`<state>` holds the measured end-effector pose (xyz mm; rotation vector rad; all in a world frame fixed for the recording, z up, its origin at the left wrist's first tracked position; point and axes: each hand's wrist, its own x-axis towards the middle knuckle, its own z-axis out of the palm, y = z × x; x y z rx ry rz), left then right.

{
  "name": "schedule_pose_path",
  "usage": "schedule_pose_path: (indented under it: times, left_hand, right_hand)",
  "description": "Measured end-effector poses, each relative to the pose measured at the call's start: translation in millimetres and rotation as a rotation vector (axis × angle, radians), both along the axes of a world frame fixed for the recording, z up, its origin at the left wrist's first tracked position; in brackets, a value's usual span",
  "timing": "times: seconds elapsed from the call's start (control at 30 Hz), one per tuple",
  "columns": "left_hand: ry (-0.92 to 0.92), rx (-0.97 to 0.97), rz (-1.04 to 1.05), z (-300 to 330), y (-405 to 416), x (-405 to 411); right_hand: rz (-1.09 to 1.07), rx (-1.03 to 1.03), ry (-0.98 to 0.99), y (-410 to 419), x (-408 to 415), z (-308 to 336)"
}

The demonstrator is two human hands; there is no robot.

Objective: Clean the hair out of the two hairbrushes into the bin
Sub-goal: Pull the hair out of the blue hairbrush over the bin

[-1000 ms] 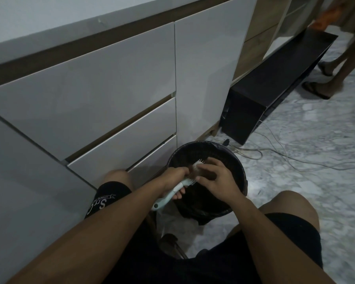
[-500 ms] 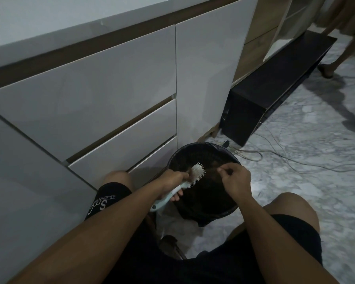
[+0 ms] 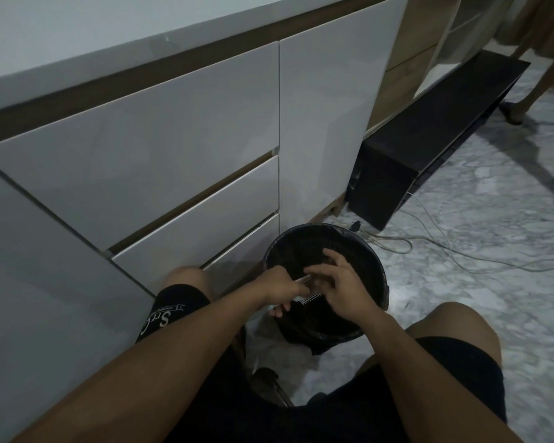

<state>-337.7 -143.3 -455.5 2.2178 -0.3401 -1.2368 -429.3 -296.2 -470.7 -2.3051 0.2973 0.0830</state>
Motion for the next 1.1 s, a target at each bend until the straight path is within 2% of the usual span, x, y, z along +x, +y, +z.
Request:
schedule_pose_path:
  times: [0.17, 0.27, 0.43, 0.63, 0.8, 0.87, 1.1]
  left_hand:
    - [-0.025, 0.039, -0.070, -2.2, 0.3, -0.4]
    - [-0.001, 0.025, -0.016, -4.5, 1.2, 1.0]
    - [0.030, -0.001, 0.067, -2.9, -3.8, 4.2]
    - [0.048, -0.006, 0.115, 1.4, -5.0, 7.0]
    - [0.106, -0.016, 0.134, 3.0, -4.0, 9.8]
    - [0.125, -0.017, 0.121, 2.6, -3.6, 10.0]
    - [0.073, -0.031, 0.105, -0.4, -7.8, 7.8]
  right_hand:
    - [-0.151, -0.004, -0.085, -4.2, -2.1, 4.0]
    - [-0.301, 0.046, -0.092, -12.4, -1.8, 5.0]
    - [-0.399, 0.061, -0.047, -13.3, -0.4, -1.3]
    - [-0.116, 0.263, -0.003, -13.7, -2.1, 0.4]
    - [-0.051, 0.022, -0.102, -4.5, -1.5, -6.2]
    - [-0.110, -0.035, -0.166, -3.9, -2.1, -4.2]
    - [-0.372, -0.124, -0.106, -7.0, 2.1, -1.1]
